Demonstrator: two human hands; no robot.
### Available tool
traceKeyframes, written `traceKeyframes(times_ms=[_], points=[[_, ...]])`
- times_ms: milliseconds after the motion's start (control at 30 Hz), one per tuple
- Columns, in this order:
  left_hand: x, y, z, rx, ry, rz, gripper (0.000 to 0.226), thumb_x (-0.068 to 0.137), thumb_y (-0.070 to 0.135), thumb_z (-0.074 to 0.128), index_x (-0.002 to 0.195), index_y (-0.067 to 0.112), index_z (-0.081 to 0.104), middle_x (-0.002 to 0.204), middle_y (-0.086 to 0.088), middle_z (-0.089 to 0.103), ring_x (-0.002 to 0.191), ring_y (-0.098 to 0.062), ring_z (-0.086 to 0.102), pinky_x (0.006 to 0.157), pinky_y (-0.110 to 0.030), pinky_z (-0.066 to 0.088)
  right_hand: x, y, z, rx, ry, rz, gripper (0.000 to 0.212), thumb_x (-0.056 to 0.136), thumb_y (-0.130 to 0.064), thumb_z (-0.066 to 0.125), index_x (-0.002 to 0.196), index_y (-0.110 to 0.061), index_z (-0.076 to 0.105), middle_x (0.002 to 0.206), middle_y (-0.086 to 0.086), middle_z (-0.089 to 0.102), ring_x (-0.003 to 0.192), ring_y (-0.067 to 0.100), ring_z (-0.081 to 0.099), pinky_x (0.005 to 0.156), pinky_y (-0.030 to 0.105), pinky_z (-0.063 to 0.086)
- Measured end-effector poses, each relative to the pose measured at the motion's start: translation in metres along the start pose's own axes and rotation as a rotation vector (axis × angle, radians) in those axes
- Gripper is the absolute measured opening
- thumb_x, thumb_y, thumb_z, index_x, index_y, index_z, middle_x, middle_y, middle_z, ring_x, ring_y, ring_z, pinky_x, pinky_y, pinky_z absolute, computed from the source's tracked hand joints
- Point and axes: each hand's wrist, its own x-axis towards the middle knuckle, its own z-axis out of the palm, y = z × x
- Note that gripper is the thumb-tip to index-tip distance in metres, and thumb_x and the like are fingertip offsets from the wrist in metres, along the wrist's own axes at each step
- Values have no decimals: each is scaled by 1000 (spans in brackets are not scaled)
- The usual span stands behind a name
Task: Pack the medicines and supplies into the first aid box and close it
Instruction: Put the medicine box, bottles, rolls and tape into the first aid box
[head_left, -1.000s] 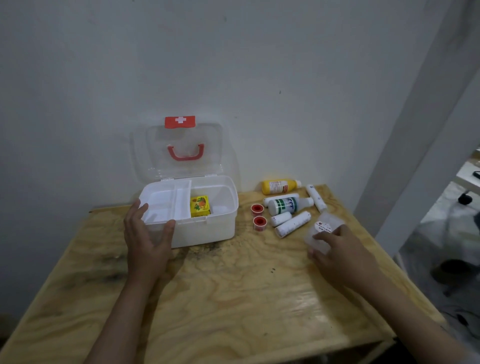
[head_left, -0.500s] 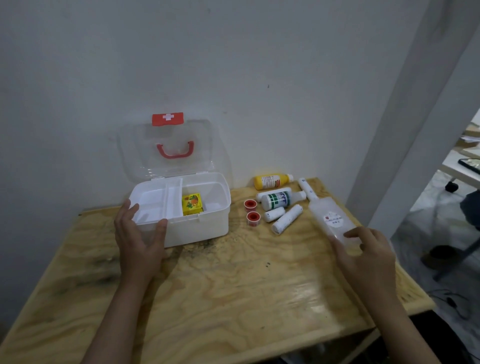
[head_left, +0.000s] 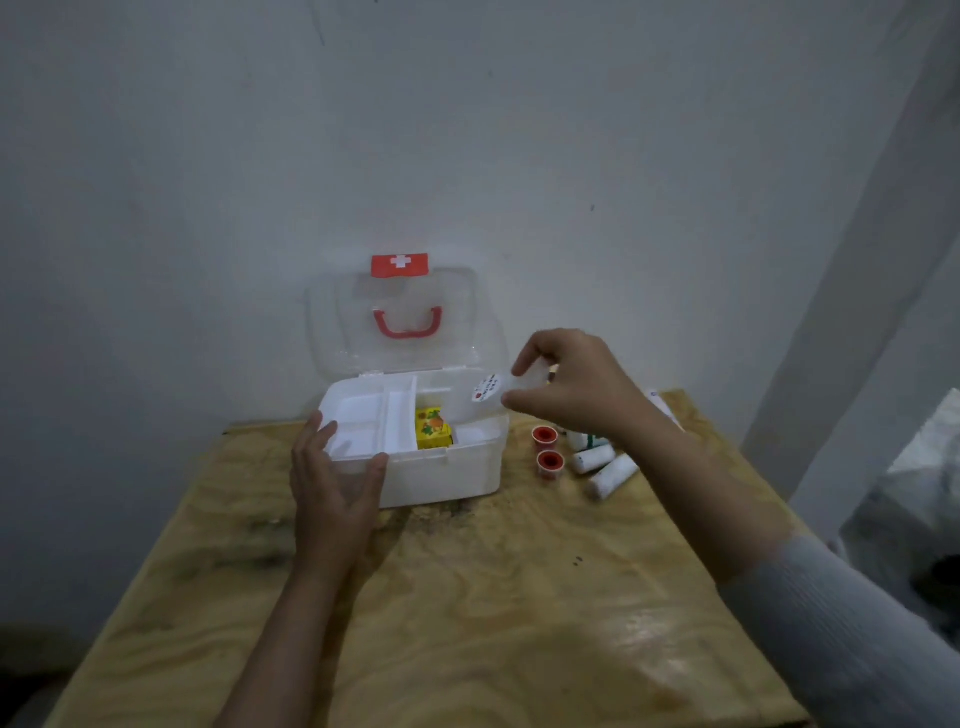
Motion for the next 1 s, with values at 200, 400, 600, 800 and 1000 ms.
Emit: traceKeyframes(times_ms=[200, 400, 600, 800, 1000], points=[[-2, 8, -1, -17, -20, -54, 66, 79, 50, 56, 133, 20, 32, 150, -2, 29, 137, -19, 28, 107, -38, 34, 43, 0, 53, -104, -227, 61, 34, 65, -19, 81, 94, -12, 65, 100, 4, 56, 86, 16, 48, 70, 25, 38], [-2, 8, -2, -33, -18, -80, 63, 79, 49, 57, 133, 29, 31, 150, 5, 26, 137, -15, 26, 105, -37, 36, 59, 0, 86, -121, -361, 85, 47, 63, -23, 84, 103, -11, 63, 114, 8, 59, 99, 21, 55, 76, 27, 43], [-1, 8, -2, -9, -13, -78, 63, 80, 47, 59, 133, 32, 29, 151, 6, 25, 134, -9, 25, 105, -40, 39, 61, -6, 106, -157, -390, 107, 55, 67, -22, 82, 114, -9, 56, 119, 9, 58, 107, 24, 54, 81, 28, 43], [-1, 9, -2, -9, -11, -67, 65, 78, 53, 56, 133, 31, 29, 150, 5, 26, 136, -15, 28, 103, -38, 40, 53, -6, 112, -60, -265, 116, 56, 67, -20, 81, 114, -11, 54, 113, 11, 61, 99, 26, 57, 82, 33, 49], [-2, 8, -2, -6, -9, -67, 64, 78, 51, 57, 133, 32, 29, 150, 5, 27, 136, -17, 29, 104, -41, 40, 55, -3, 109, 55, -358, 122, 65, 62, -6, 81, 120, -15, 52, 99, 4, 69, 81, 15, 58, 56, 17, 41]])
